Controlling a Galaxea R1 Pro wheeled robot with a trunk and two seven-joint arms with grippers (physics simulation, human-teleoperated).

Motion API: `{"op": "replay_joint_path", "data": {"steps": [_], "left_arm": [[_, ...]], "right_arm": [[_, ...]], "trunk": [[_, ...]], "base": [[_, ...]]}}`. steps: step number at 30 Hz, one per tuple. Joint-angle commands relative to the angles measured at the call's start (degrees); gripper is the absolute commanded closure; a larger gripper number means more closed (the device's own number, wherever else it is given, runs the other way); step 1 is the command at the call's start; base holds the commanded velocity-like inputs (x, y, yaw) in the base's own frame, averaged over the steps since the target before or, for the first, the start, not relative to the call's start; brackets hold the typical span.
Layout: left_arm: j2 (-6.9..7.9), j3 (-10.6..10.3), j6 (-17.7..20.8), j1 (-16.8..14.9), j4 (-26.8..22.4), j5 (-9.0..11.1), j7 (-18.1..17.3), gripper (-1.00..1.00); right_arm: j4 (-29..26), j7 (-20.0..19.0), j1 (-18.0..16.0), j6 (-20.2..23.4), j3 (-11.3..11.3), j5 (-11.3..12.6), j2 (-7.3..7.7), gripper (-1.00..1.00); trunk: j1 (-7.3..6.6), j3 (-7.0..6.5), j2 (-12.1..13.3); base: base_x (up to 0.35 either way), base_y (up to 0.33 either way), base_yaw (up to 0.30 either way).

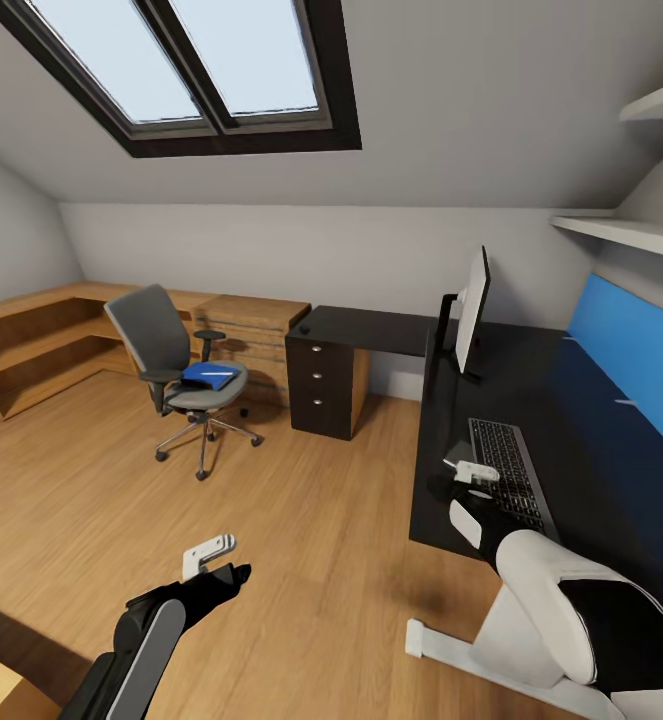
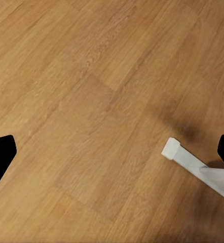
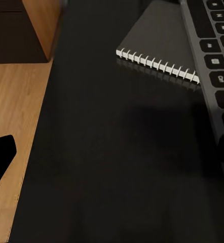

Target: In the bedroom, organize the workspace by keeping the computer under the desk, ensuring the monitor is on the desk, placing the keyboard on the desk next to the monitor, placing the mouse on the desk next to the keyboard, moving the folder from the swivel chair onto the desk next to the mouse, stacking the notebook on top of the folder with the pen on top of the notebook, and positioning the swivel chair next to the desk.

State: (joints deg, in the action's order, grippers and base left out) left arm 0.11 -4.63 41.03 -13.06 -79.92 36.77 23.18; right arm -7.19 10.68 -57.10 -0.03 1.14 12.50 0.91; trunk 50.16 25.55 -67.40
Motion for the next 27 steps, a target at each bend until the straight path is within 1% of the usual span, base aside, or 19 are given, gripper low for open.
{"op": "replay_joint_path", "data": {"steps": [1,6,9,14,17,19,24,25,27], "left_arm": [[0.01,-0.05,0.10,-0.04,-0.03,0.59,0.55,-1.00],[-0.03,-0.11,0.10,-0.04,0.10,0.57,0.55,-1.00],[-0.09,-0.49,0.10,-0.04,1.01,0.17,0.55,-1.00],[-0.16,-1.14,0.10,-0.04,2.85,-1.33,0.55,-1.00],[-0.23,-1.40,0.10,-0.04,3.72,-2.83,0.55,-1.00],[-0.30,-1.50,-0.12,-0.04,4.07,-3.47,0.55,-1.00],[-0.35,-1.53,-0.22,-0.04,4.13,-3.59,0.55,-1.00],[-0.32,-1.91,-0.24,-0.04,4.17,-3.63,0.55,-1.00],[-0.31,-2.20,-0.25,-0.04,4.17,-3.63,0.55,-1.00]], "right_arm": [[-0.33,0.13,-0.03,-0.03,0.13,0.42,0.03,-1.00],[-1.94,0.12,0.23,-0.06,0.07,0.42,0.17,-1.00],[-2.68,0.13,0.49,-0.01,0.06,0.42,0.27,-1.00],[-3.04,0.13,0.66,0.04,0.02,0.42,0.45,-1.00],[-3.13,0.09,0.71,0.12,0.01,0.47,0.68,-1.00],[-3.18,0.05,0.74,0.30,0.00,0.67,1.18,-1.00],[-3.18,0.05,0.76,0.44,-0.05,0.91,2.02,-1.00],[-3.15,-0.01,0.76,0.64,-0.15,1.10,3.03,-1.00],[-3.16,-0.02,0.76,0.88,-0.19,1.14,3.32,-1.00]], "trunk": [[0.00,0.06,-0.04],[0.00,0.06,-0.04],[0.00,0.06,-0.04],[0.00,0.06,-0.04],[0.00,0.06,-0.04],[0.00,0.06,-0.04],[0.00,0.06,-0.04],[0.00,0.06,-0.04],[0.00,0.06,-0.04]], "base": [[0.000,0.000,0.000],[0.000,0.000,0.000],[0.000,0.000,0.000],[0.000,-0.087,0.000],[0.000,-0.239,0.000],[0.000,-0.295,0.000],[0.000,-0.307,0.000],[0.000,-0.261,0.000],[0.000,-0.247,0.000]]}}
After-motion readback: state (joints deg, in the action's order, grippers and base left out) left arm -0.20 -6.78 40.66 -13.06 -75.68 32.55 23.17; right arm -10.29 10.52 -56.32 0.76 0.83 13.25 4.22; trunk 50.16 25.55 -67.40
